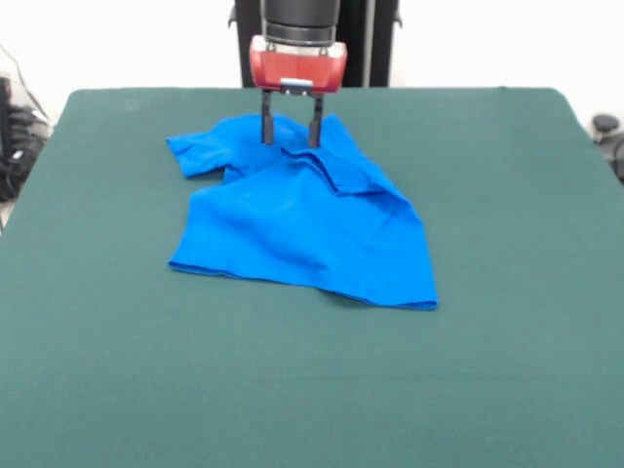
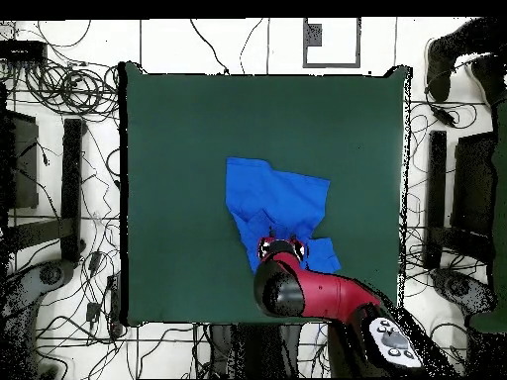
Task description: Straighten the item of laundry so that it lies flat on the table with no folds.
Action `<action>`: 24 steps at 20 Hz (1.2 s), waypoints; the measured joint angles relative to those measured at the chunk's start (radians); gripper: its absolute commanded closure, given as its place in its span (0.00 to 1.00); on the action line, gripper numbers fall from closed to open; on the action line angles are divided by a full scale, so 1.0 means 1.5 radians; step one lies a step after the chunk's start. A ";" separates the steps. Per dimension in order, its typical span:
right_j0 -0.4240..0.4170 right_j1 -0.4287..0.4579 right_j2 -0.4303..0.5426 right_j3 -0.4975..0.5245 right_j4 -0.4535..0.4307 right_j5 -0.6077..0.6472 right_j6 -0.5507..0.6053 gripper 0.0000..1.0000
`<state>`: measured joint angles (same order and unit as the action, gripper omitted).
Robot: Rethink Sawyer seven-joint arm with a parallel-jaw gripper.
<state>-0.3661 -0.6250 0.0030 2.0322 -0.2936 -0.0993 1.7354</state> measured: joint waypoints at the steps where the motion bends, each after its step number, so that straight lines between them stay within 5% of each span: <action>1: 0.000 0.004 0.000 0.000 0.000 0.000 0.000 0.00; 20: 0.003 0.041 0.000 -0.001 -0.008 0.000 0.000 0.00; 21: 0.003 0.041 0.000 -0.001 -0.012 0.000 0.000 1.00; 24: 0.003 0.041 0.000 -0.001 -0.015 0.000 0.000 1.00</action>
<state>-0.3611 -0.5637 0.0033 2.0306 -0.3153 -0.0995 1.7354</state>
